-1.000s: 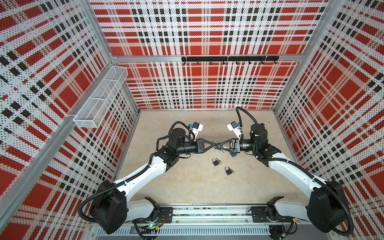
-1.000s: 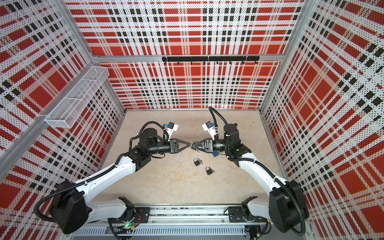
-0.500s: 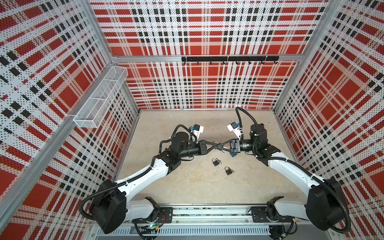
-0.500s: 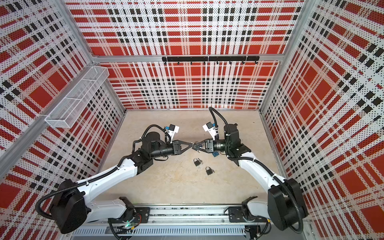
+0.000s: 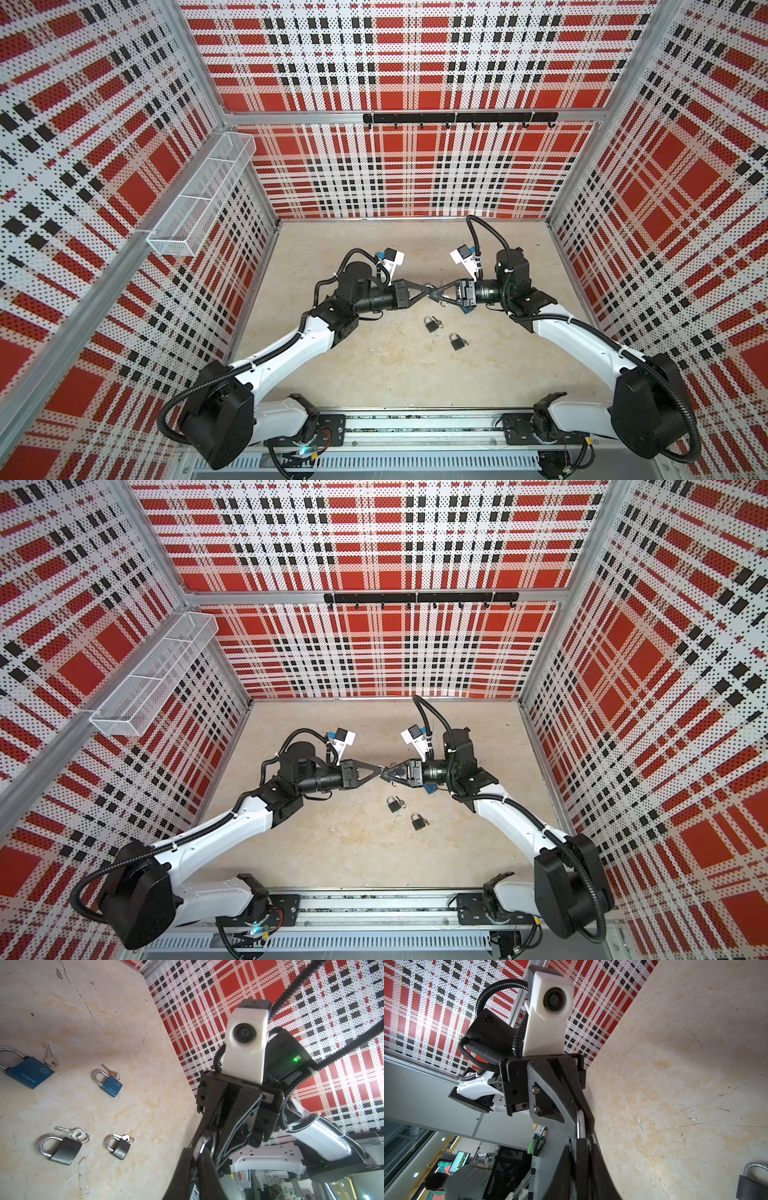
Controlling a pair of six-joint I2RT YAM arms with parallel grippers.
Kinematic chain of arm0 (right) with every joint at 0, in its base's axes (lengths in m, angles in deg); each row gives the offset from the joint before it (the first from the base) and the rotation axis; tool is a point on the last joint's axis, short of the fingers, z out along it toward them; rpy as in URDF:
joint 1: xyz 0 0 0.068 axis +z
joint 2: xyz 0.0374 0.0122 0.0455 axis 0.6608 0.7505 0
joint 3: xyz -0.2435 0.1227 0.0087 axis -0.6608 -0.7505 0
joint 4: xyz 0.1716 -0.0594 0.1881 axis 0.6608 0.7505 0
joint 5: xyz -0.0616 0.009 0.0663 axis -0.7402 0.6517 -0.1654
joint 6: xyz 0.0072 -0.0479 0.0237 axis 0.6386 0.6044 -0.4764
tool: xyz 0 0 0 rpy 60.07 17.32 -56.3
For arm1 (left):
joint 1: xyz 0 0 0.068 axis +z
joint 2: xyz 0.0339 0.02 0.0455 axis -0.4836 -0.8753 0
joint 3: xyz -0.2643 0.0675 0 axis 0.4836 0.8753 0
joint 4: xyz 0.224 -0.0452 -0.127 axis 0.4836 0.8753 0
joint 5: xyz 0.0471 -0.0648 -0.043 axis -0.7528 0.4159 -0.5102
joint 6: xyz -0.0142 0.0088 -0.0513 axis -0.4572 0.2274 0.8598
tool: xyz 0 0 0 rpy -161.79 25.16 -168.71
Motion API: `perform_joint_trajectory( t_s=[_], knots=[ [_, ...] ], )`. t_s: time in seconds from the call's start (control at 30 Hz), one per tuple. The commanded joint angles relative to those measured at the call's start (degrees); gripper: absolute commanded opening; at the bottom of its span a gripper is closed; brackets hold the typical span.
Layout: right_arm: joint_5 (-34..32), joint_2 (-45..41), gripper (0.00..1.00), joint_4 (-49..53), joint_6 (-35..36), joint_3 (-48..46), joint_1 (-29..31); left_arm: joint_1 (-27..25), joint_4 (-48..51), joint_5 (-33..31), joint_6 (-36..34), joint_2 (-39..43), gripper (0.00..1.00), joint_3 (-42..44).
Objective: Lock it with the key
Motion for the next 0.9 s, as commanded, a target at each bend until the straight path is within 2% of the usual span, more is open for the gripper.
perform_joint_trajectory(
  t_s=[0.0, 0.17, 0.3, 0.37, 0.67, 0.87],
  knots=[
    [0.0, -0.2, 0.0, -2.8, 1.5, 1.7, 2.1, 0.7, -7.8, 4.7, 3.0, 1.5, 0.19, -1.4],
    [0.2, 0.3, 0.0, -3.6, 1.0, 1.7, 2.4, 0.8, -10.5, 5.4, 4.5, 0.8, 0.22, -1.8],
    [0.0, 0.0, 0.0, -3.6, 1.0, 1.8, 2.5, 0.9, -11.0, 6.1, 4.9, 0.5, 0.14, -1.6],
    [-0.2, -0.2, 0.0, -3.5, 1.1, 1.7, 2.5, 0.8, -11.0, 6.5, 5.2, 0.6, 0.13, -1.1],
    [-0.5, 0.8, 0.0, -3.3, 1.3, 2.9, 2.5, 1.6, -10.8, 8.2, 6.0, 2.2, 0.21, 2.1],
    [-0.8, 1.1, 0.0, -3.2, 1.2, 3.5, 2.5, 2.1, -10.1, 8.3, 5.9, 3.2, 0.23, 3.2]
  ],
)
